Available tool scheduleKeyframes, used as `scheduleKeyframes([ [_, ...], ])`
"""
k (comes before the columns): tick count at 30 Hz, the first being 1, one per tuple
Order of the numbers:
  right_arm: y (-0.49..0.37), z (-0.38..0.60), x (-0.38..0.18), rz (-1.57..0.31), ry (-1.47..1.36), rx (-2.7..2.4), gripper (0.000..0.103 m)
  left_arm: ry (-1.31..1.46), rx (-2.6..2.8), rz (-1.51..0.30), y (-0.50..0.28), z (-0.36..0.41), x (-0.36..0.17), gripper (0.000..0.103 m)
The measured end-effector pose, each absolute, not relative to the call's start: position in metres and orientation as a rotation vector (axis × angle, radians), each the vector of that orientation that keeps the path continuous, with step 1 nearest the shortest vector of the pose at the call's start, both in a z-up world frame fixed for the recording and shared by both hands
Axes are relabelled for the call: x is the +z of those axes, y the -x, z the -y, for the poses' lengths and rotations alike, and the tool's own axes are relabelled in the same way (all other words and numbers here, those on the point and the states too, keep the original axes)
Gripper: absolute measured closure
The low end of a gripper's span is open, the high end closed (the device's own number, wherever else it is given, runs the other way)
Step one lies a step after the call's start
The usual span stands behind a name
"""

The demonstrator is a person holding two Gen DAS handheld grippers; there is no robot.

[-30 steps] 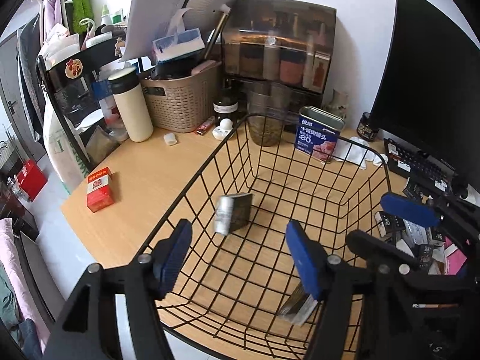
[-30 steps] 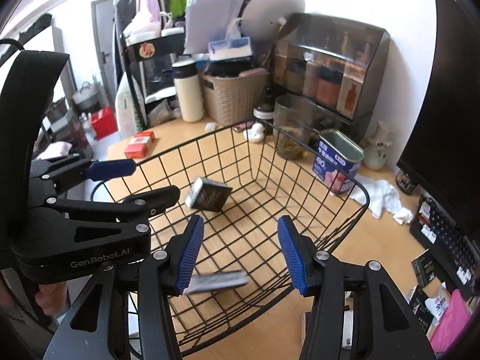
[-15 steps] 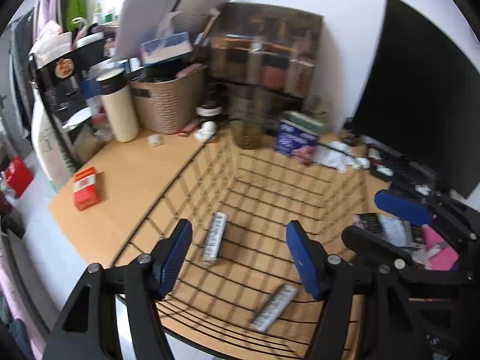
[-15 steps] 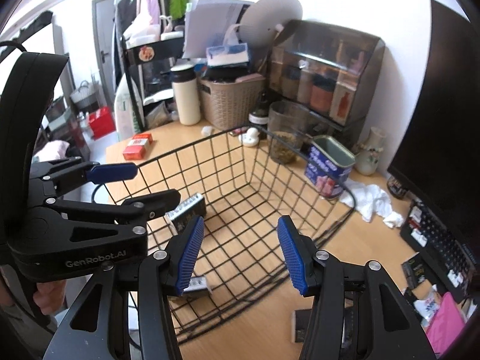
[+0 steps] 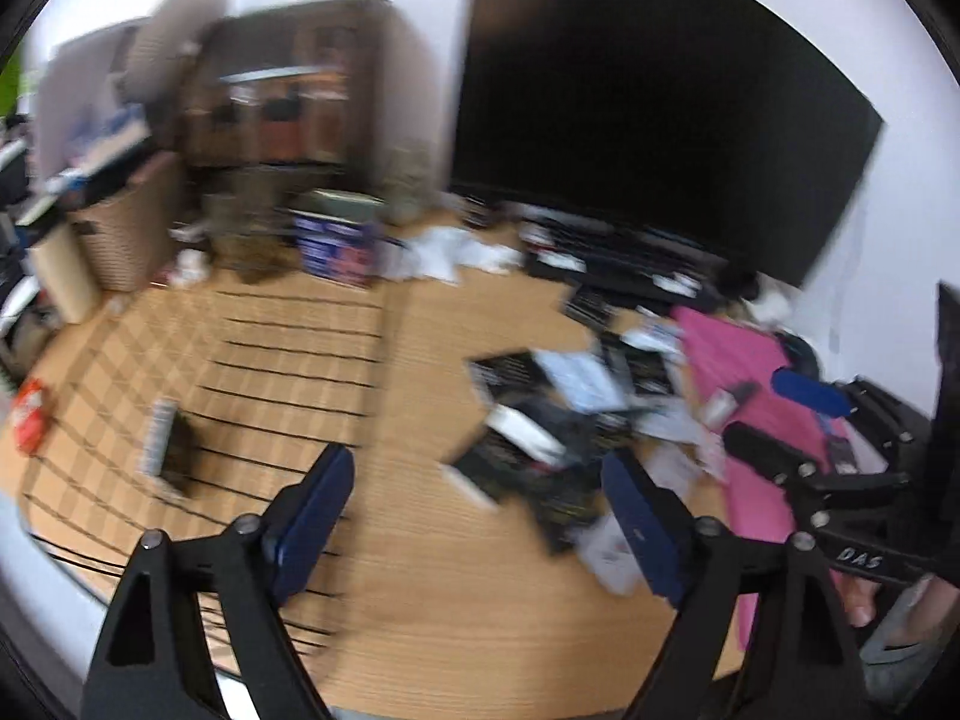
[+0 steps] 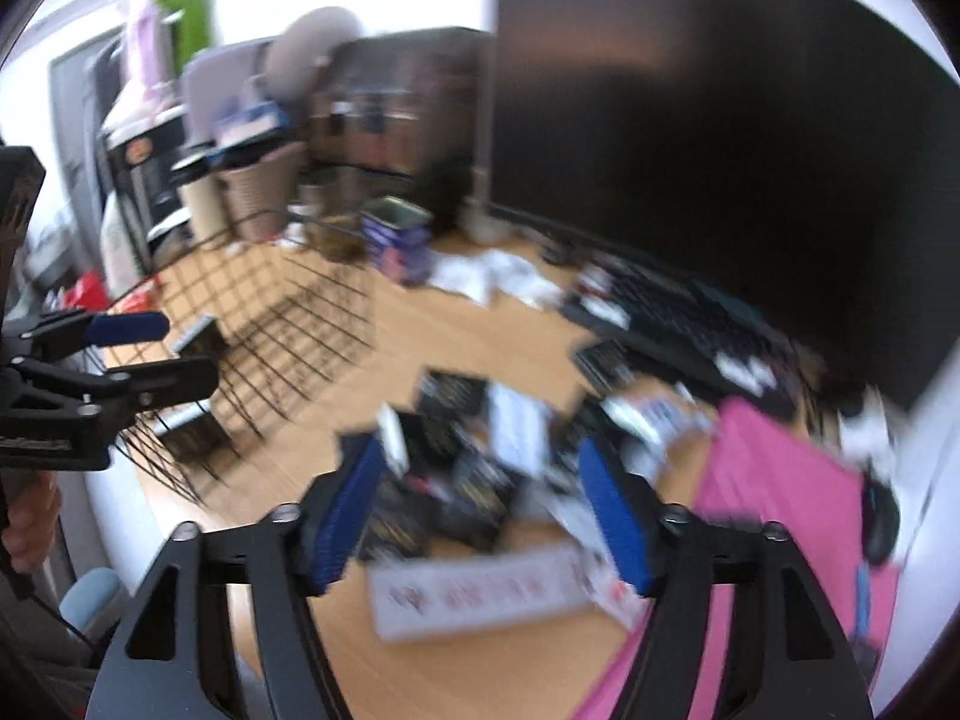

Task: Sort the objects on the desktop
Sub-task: 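Move both grippers back over the desk toward the remaining packs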

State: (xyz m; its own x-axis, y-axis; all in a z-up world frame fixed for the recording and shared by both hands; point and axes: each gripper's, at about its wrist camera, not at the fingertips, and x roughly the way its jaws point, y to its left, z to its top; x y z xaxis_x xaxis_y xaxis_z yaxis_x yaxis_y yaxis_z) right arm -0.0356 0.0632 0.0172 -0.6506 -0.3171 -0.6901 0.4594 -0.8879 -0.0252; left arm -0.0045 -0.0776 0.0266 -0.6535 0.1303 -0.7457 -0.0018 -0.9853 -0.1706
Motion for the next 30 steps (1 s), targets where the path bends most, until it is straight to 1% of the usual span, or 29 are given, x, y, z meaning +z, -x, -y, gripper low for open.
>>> scheduleKeyframes([
  [3,0.029,-0.093,0.001,-0.241,-1.051,-2.552,0.022,1.330,2.724,0.183,0.015,0.049,0.008,0.017],
  [10,0.027,-0.138,-0.055,-0.212,-1.225,-2.546,0.022,1.543,2.609,-0.029,0.030,0.009,-0.048,0.017],
  [12,0.030,-0.144,-0.067,-0.196,-1.271,-2.530,0.022,1.569,2.602,-0.059,0.032,0.005,-0.058,0.017],
  [21,0.047,-0.153,-0.082,-0.165,-1.317,-2.532,0.022,1.616,2.595,0.020,0.048,0.018,-0.071,0.017],
  [25,0.056,-0.159,-0.079,-0.144,-1.322,-2.561,0.022,1.595,2.622,0.012,0.062,0.022,-0.064,0.017],
  [30,0.068,-0.163,-0.073,-0.140,-1.315,-2.583,0.022,1.587,2.649,-0.041,0.086,0.024,-0.062,0.017],
])
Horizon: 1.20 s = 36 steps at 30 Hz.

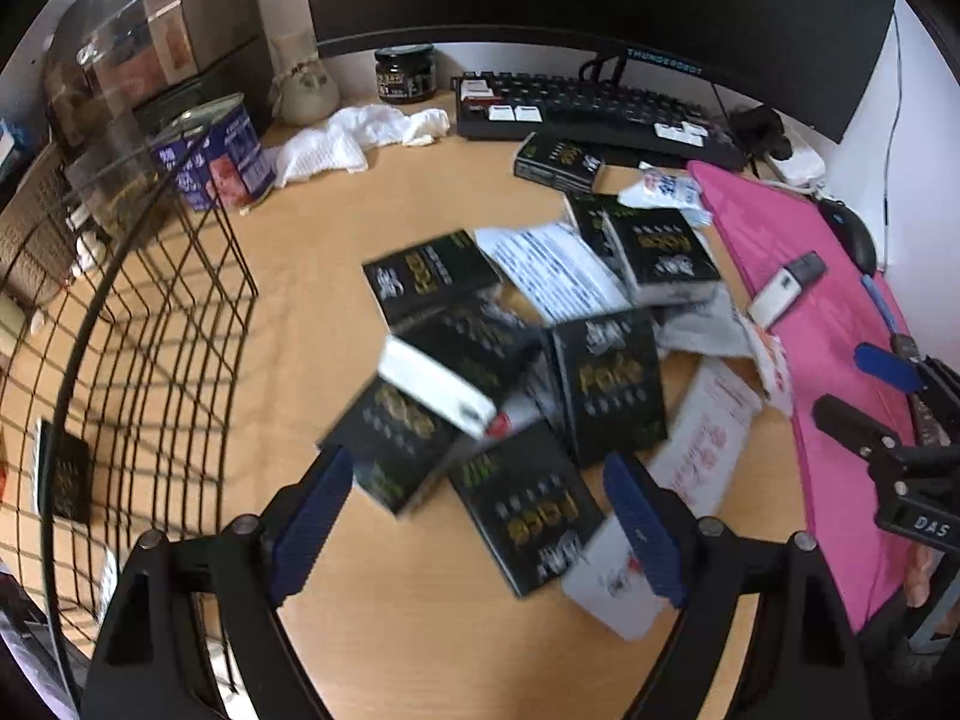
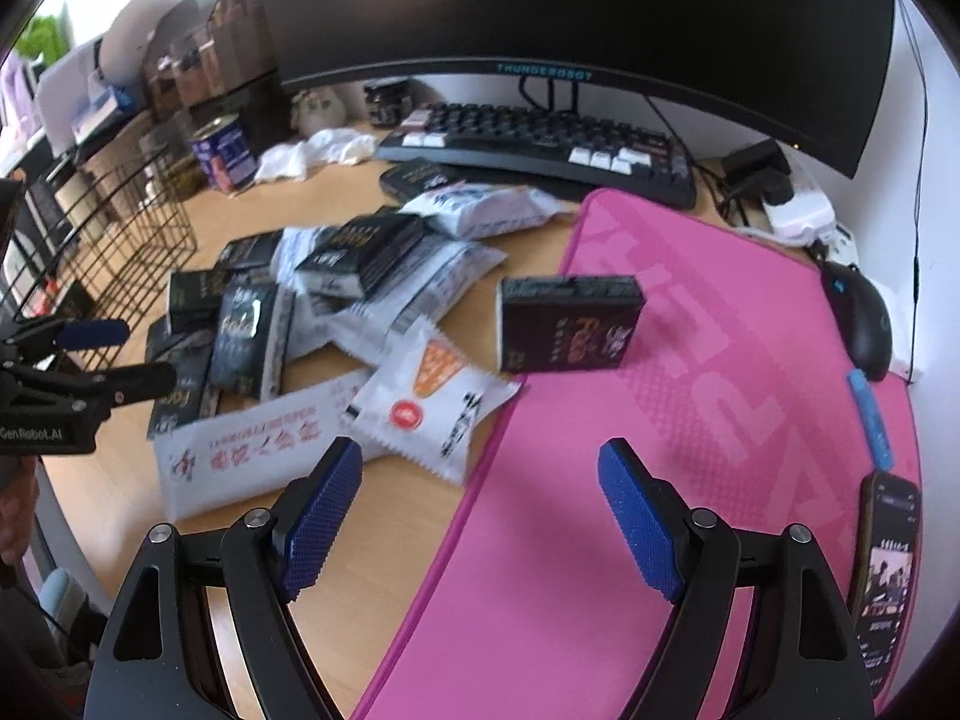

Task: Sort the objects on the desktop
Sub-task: 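Grasp the dark purple Face box on the pink pad with the right gripper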

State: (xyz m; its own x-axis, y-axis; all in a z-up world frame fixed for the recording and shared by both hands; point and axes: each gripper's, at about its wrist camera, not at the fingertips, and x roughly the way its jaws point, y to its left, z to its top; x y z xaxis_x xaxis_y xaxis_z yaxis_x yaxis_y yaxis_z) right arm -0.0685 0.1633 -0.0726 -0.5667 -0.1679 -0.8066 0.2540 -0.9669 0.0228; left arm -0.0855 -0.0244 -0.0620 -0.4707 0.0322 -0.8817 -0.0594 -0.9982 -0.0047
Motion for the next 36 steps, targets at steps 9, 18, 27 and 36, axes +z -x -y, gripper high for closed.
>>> scheduleKeyframes([
  [9,0.089,-0.176,-0.078,-0.125,-1.348,-2.606,0.022,1.631,2.667,-0.055,0.114,0.034,-0.078,0.017],
  [18,0.113,-0.188,-0.088,-0.110,-1.368,-2.628,0.022,1.643,2.652,-0.090,0.131,0.030,-0.087,0.017],
  [27,0.131,-0.182,-0.091,-0.119,-1.341,-2.626,0.022,1.625,2.652,-0.087,0.137,0.031,-0.089,0.017],
  [36,0.144,-0.182,-0.095,-0.048,-1.347,-2.606,0.022,1.637,2.602,-0.080,0.140,0.030,-0.095,0.039],
])
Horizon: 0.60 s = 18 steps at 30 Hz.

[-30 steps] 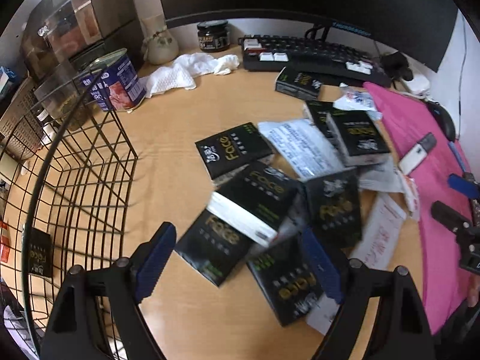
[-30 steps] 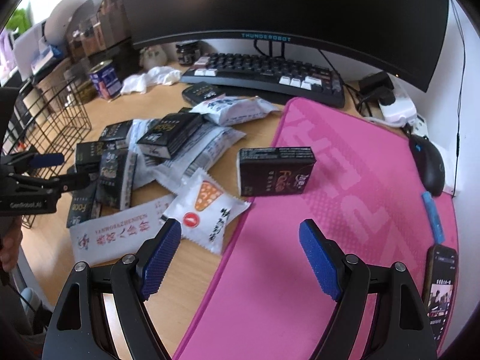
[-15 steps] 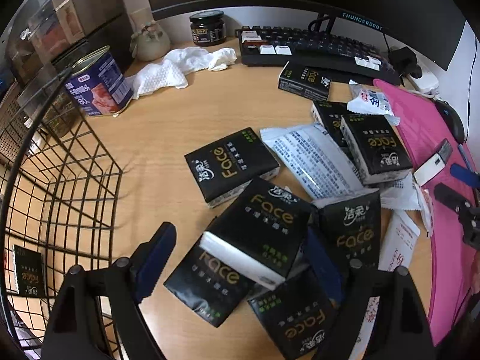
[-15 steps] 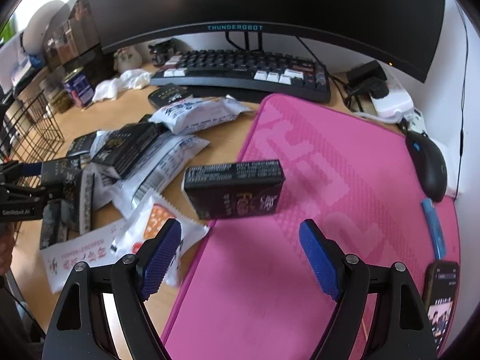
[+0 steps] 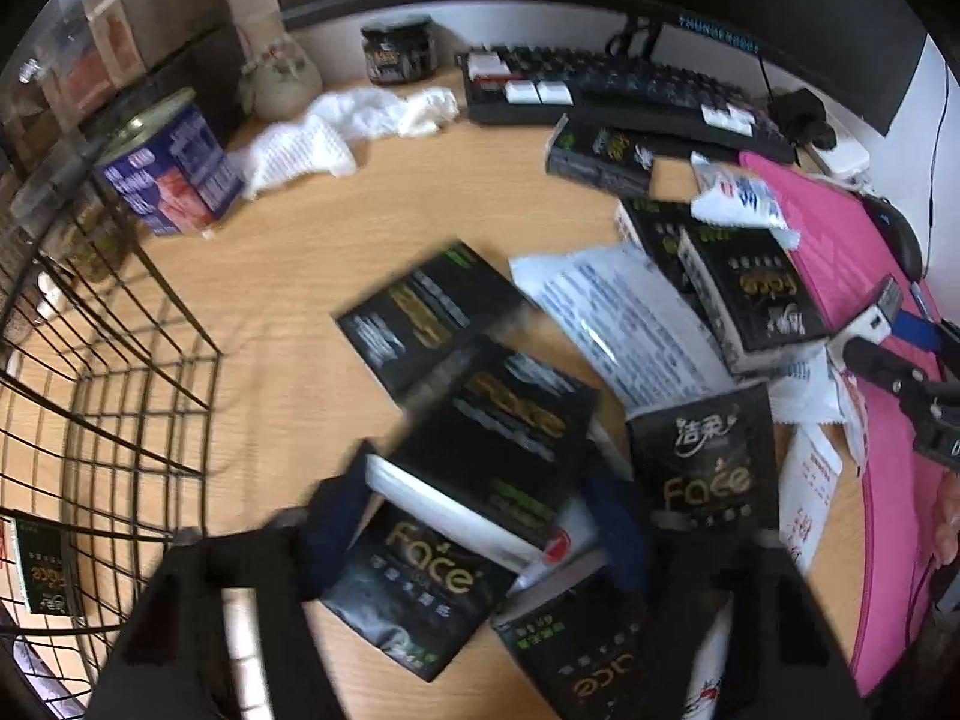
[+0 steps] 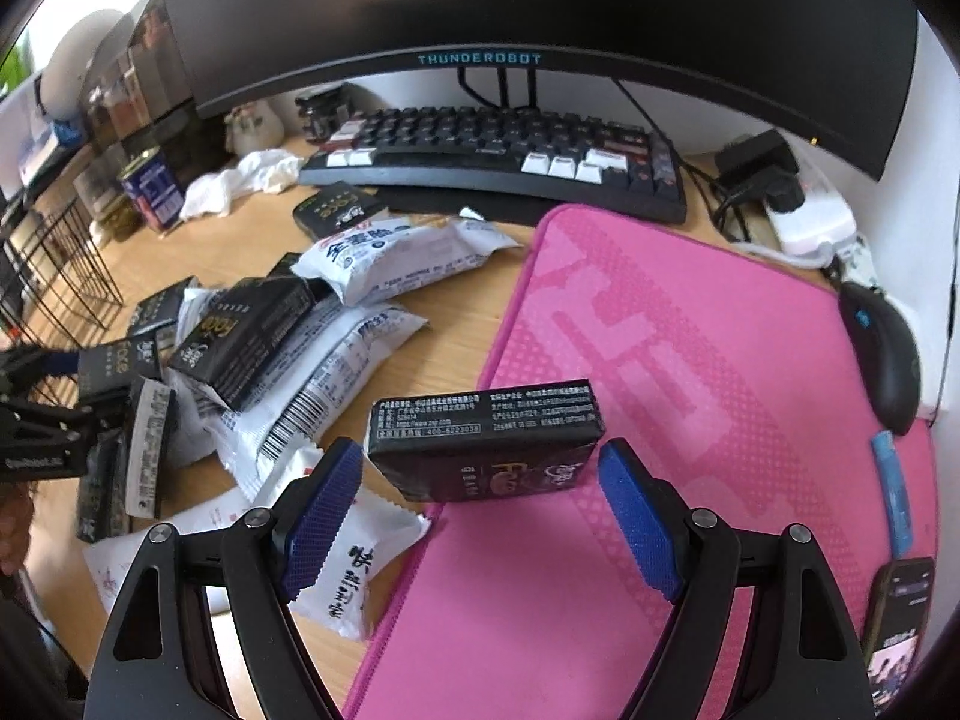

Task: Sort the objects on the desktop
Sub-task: 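Grasp the dark purple Face box on the pink pad with the right gripper, then grasp a black Face tissue pack with the left gripper while the right holds the box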

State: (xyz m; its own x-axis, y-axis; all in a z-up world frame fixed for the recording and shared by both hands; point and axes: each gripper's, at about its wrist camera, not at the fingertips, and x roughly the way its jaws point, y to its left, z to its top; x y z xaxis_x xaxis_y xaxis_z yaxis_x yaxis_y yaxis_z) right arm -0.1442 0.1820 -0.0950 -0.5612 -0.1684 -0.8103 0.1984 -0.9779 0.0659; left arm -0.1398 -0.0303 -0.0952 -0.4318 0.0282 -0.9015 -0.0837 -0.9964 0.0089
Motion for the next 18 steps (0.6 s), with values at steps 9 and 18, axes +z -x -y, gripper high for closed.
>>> scheduleKeyframes([
  [9,0.143,-0.188,-0.091,-0.015,-1.348,-2.625,0.040,1.638,2.617,-0.106,0.135,0.031,-0.093,0.046],
  [18,0.129,-0.181,-0.075,-0.032,-1.297,-2.629,0.040,1.612,2.635,-0.083,0.121,0.035,-0.081,0.051],
])
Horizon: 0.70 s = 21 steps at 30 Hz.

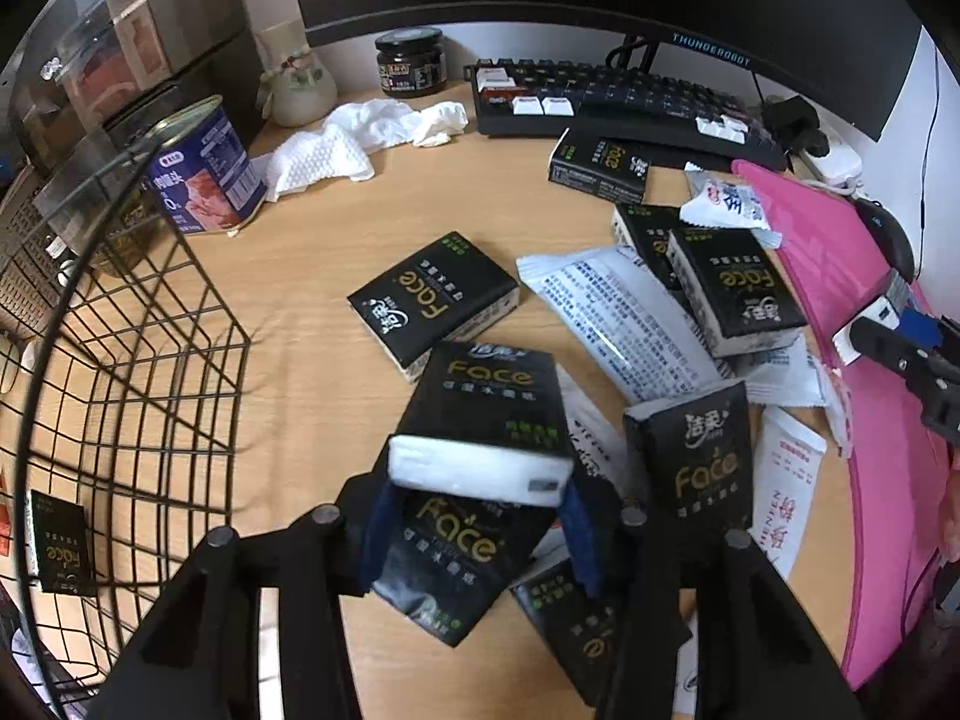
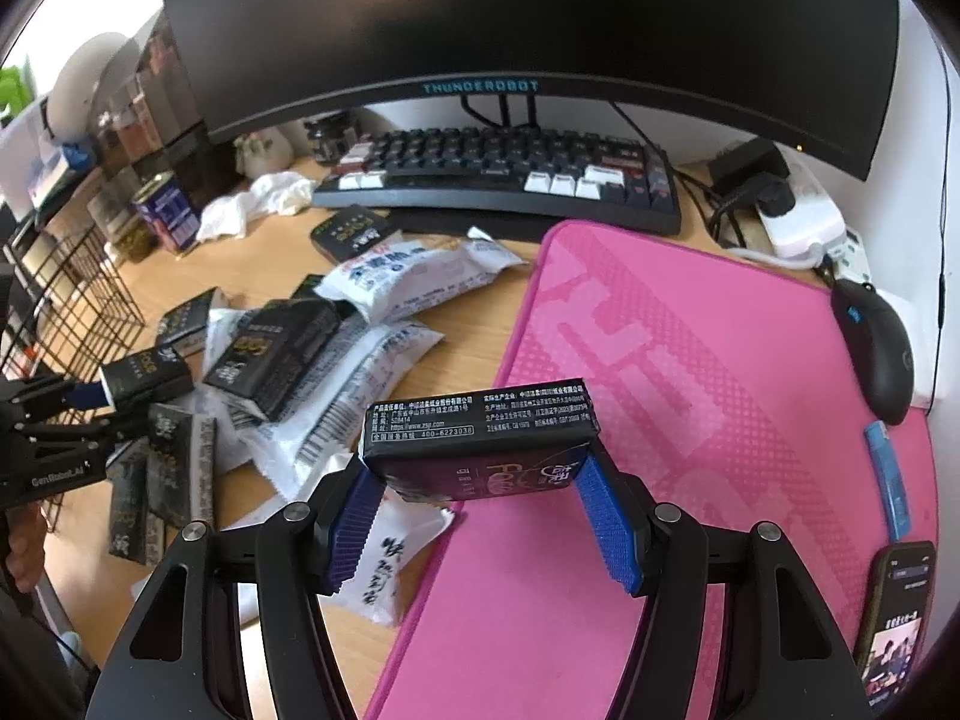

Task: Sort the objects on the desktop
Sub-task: 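Grasp a black Face tissue pack with the left gripper while the right holds the box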

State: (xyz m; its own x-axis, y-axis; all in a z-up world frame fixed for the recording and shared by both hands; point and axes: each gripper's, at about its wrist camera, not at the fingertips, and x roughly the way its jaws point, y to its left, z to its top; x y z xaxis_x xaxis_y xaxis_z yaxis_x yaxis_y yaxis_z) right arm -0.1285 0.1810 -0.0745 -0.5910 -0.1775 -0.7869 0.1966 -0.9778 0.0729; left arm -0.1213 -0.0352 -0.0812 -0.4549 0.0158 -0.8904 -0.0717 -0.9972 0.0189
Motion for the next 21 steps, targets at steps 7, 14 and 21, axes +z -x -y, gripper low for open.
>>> scheduleKeyframes([
  [7,0.114,-0.173,-0.067,-0.054,-1.265,-2.614,0.040,1.638,2.633,-0.024,0.124,0.042,-0.090,0.035],
  [14,0.110,-0.170,-0.070,-0.079,-1.265,-2.599,0.040,1.638,2.662,-0.036,0.132,0.043,-0.091,0.033],
  [21,0.114,-0.171,-0.075,-0.079,-1.285,-2.584,0.040,1.640,2.661,-0.115,0.141,0.040,-0.093,0.047],
])
